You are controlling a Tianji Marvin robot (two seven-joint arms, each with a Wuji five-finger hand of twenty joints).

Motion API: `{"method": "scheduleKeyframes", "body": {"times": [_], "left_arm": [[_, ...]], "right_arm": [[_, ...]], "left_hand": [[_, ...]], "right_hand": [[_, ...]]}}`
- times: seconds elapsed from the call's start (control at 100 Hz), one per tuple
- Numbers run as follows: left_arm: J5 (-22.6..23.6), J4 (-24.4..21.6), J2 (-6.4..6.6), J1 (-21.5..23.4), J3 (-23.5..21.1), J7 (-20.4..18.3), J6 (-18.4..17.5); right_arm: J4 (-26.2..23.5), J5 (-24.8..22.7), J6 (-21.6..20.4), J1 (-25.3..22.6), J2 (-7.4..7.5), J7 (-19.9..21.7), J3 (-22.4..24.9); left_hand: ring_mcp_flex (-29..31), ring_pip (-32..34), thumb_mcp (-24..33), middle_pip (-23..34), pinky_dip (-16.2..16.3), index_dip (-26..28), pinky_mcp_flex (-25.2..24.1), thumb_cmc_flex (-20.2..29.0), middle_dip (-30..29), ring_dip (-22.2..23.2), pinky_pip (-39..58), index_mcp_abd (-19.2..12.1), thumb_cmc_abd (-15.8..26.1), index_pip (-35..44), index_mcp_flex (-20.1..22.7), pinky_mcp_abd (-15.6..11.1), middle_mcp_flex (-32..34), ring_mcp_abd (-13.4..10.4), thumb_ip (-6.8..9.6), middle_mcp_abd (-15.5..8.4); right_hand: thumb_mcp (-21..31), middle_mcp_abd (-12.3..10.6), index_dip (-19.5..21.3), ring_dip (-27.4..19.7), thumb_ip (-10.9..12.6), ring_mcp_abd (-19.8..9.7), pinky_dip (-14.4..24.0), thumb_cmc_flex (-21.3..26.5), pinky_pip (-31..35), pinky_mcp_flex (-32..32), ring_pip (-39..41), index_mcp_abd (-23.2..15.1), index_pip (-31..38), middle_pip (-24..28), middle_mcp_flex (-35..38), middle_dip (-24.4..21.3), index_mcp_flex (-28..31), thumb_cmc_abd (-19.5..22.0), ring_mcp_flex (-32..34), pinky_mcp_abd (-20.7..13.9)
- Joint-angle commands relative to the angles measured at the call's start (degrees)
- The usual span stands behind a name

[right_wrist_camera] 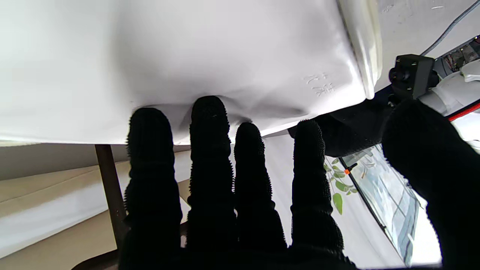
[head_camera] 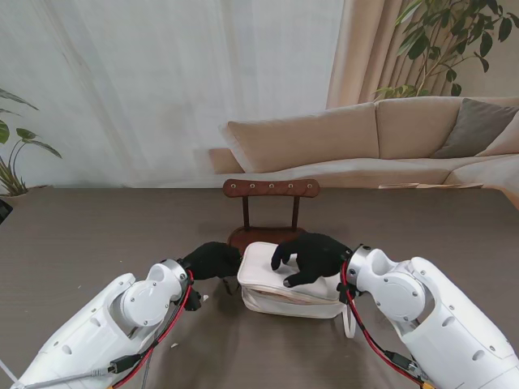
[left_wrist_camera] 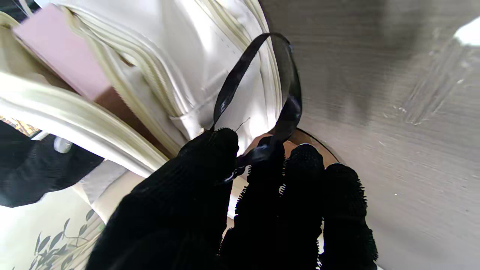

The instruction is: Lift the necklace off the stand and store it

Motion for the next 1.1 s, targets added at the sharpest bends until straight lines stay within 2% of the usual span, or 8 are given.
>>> {"method": "scheduleKeyframes", "body": {"times": [0.0, 0.08, 0.18, 0.29, 0.41, 0.59, 0.81, 1.09], "left_arm": [[-0.05, -1.75, 0.73, 1.55, -0.46, -2.12, 0.45], [0.80, -4.21, 1.42, 3.43, -1.98, -4.05, 1.24], [1.90, -6.82, 2.28, 5.38, -3.64, -6.82, 1.82], [2.56, -9.00, 2.83, 7.35, -5.17, -8.53, 2.06], [3.18, -10.94, 3.16, 9.40, -6.62, -9.31, 1.95], [3.63, -13.25, 3.34, 11.86, -8.35, -9.61, 1.72], [2.38, -16.10, 3.49, 14.06, -10.13, -10.58, 2.04], [0.45, -18.75, 3.63, 15.12, -11.47, -11.67, 1.41]], "right_arm": [[1.82, -0.62, -0.08, -1.79, 0.17, 1.11, -0.81], [2.47, -0.75, -0.73, -1.96, 0.30, 1.32, -0.90], [3.18, -2.33, -1.38, -2.02, 0.45, 1.07, -1.39], [3.60, -5.99, -2.47, -2.43, 0.50, -0.66, -1.77], [3.58, -10.86, -3.81, -3.29, 0.45, -3.84, -1.89], [3.89, -17.81, -4.20, -3.93, 0.37, -8.82, -2.81], [3.90, -23.70, -2.27, -4.52, 0.11, -14.81, -3.29], [4.67, -28.34, -1.87, -3.45, 0.38, -17.99, -4.43]], "left_hand": [[2.82, 2.98, -0.76, 1.31, -0.28, 1.44, 0.44, 1.98, 1.84, 1.79, 1.48, -1.94, 1.59, 5.13, -0.03, 0.04, 1.77, -0.54, -1.03, -0.23], [3.74, 4.69, -0.62, 1.88, -0.20, 1.52, 1.26, 2.39, 3.11, 2.57, 1.91, -0.38, 1.43, 5.72, -0.15, 0.35, 2.93, -1.12, -1.03, -0.52], [4.38, 5.91, -0.33, 2.26, -0.25, 1.19, 1.93, 2.39, 3.75, 3.07, 2.13, 0.56, 1.12, 5.88, 0.05, 0.43, 3.74, -1.78, -1.01, -0.96], [4.73, 6.70, 0.07, 2.45, -0.34, 0.97, 2.22, 2.53, 4.07, 3.38, 2.20, 0.93, 0.94, 6.02, -0.04, 0.48, 4.23, -2.14, -1.00, -1.07], [5.07, 7.19, 0.33, 2.59, -0.45, 0.81, 2.50, 2.63, 4.27, 3.51, 2.25, 1.18, 0.80, 6.18, -0.18, 0.61, 4.71, -2.26, -1.04, -1.21], [5.14, 7.43, 0.48, 2.54, -0.64, 0.65, 2.54, 2.60, 4.30, 3.53, 2.16, 1.24, 0.86, 6.41, -0.27, 0.69, 4.91, -2.20, -1.10, -1.24], [5.31, 7.19, 0.23, 2.45, -0.84, 0.57, 2.27, 2.77, 4.20, 3.32, 1.88, 1.66, 1.12, 6.46, -0.42, 0.93, 5.04, -1.72, -1.11, -0.90], [6.13, 7.67, -0.14, 2.91, -0.71, 0.71, 2.68, 3.18, 4.17, 3.36, 2.39, 2.11, 1.23, 6.55, -0.46, 1.30, 5.76, -1.48, -1.01, -0.92]], "right_hand": [[-3.03, -0.96, -0.81, -9.77, 1.68, 4.69, -2.12, -3.14, -3.49, -20.43, -21.59, -1.50, -0.33, -1.01, -2.49, -1.28, -2.08, 1.55, -5.37, 0.53], [-4.62, -0.92, -1.55, -10.33, 1.77, 4.77, -2.45, -3.72, -4.84, -21.59, -22.71, -0.61, -0.89, -1.36, -3.99, -1.73, -3.49, 2.66, -6.69, 0.43], [-6.28, -0.46, -2.42, -10.88, 1.92, 4.92, -2.61, -4.53, -6.70, -23.61, -24.00, 2.98, -1.44, -1.69, -8.32, -2.12, -7.49, 3.84, -9.79, 0.09], [-6.78, 0.12, -3.25, -11.03, 2.04, 4.88, -1.99, -4.97, -7.81, -24.93, -24.10, 5.20, -0.75, -0.76, -12.63, -2.38, -11.26, 3.69, -12.86, -0.27], [-6.27, 0.49, -3.64, -11.11, 1.86, 4.76, -1.67, -5.88, -8.34, -25.37, -23.78, 5.59, -0.10, -0.19, -14.61, -2.57, -12.11, 2.61, -14.08, -0.37], [-1.68, 0.33, -4.35, -10.62, 1.69, 3.94, -0.79, -4.57, -7.57, -24.32, -21.52, 4.45, 0.64, 1.47, -14.05, -2.47, -11.14, -2.04, -12.80, -1.11], [5.14, -0.41, -3.65, -8.80, 1.73, 3.00, -0.27, -1.02, -3.37, -22.40, -16.48, 4.15, 3.04, 4.42, -10.91, -0.97, -9.36, -8.33, -9.48, -2.16], [8.70, -1.61, -3.43, -7.96, 1.22, 1.65, -0.62, 1.84, -0.45, -20.20, -14.00, 3.93, 4.29, 5.42, -8.24, -0.15, -7.14, -13.61, -6.59, -2.86]]}}
